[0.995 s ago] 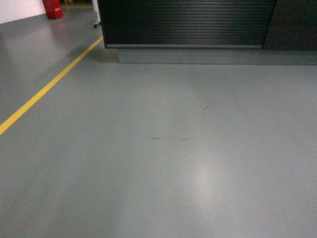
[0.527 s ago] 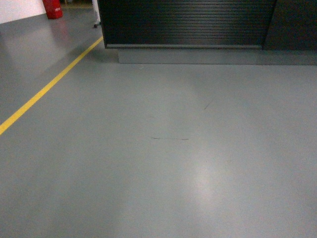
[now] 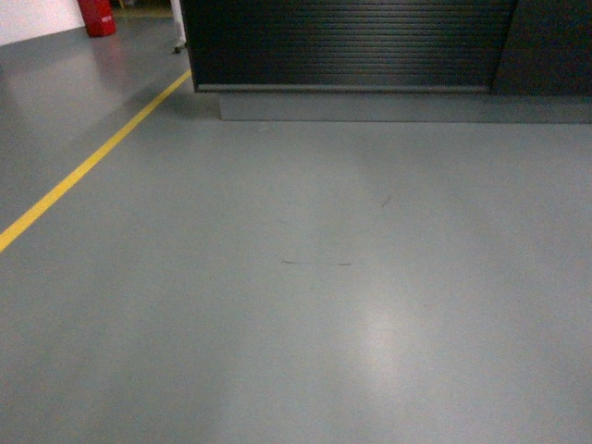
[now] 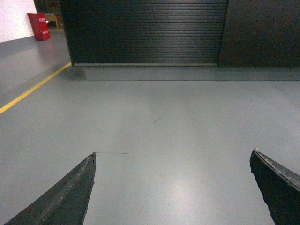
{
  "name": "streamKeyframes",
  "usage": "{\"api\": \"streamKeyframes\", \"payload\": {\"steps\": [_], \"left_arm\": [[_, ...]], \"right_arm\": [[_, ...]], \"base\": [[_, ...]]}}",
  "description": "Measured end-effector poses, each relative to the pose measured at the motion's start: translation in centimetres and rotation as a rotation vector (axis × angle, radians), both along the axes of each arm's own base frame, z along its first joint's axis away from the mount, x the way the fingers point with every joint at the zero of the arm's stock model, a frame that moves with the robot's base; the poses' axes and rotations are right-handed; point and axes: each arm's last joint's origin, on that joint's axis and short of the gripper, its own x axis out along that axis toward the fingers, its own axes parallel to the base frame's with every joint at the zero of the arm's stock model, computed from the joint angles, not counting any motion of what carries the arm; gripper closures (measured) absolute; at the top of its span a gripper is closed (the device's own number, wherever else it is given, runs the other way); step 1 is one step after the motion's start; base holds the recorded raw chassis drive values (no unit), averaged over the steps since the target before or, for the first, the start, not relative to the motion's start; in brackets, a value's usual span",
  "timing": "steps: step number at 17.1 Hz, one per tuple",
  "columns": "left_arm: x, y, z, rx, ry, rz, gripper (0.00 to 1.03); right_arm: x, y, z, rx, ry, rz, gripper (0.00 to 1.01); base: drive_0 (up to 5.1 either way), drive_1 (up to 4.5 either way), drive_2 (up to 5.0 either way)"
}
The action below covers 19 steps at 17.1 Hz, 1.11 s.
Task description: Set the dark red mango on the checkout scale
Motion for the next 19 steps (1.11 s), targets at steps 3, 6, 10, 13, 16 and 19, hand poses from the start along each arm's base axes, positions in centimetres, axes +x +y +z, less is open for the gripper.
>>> {"api": "streamKeyframes", "payload": {"steps": [3, 6, 10, 13, 16, 19], "left_arm": [[0.0, 0.0, -0.01, 0.0, 0.001, 0.0, 0.05], [0.0, 0.0, -0.01, 0.0, 0.001, 0.0, 0.05], [0.0, 0.0, 0.01, 0.0, -0.002, 0.0, 0.05], [0.0, 0.0, -0.03, 0.0, 0.003, 0.0, 0.05], [0.0, 0.0, 0.0, 0.0, 0.0, 0.0, 0.05], [0.0, 0.0, 0.01, 0.0, -0.001, 0.0, 0.05]], "right_arm": [[0.0, 0.0, 0.0, 0.0, 0.0, 0.0, 0.03], [0.0, 0.0, -0.01, 0.0, 0.001, 0.0, 0.03], [0.0, 0.0, -0.02, 0.0, 0.002, 0.0, 0.03], [0.0, 0.0, -0.04, 0.0, 0.004, 0.0, 0.03], [0.0, 0.0, -0.01, 0.0, 0.002, -0.001, 0.03], [0.0, 0.0, -0.01, 0.0, 0.001, 0.0, 0.03]], "base": [[0.1, 4.45, -4.2], [0.1, 4.36, -4.2], [0.0, 4.34, -4.3], [0.0, 4.32, -4.3], [0.0, 4.35, -4.3], [0.0, 4.29, -4.3]]}}
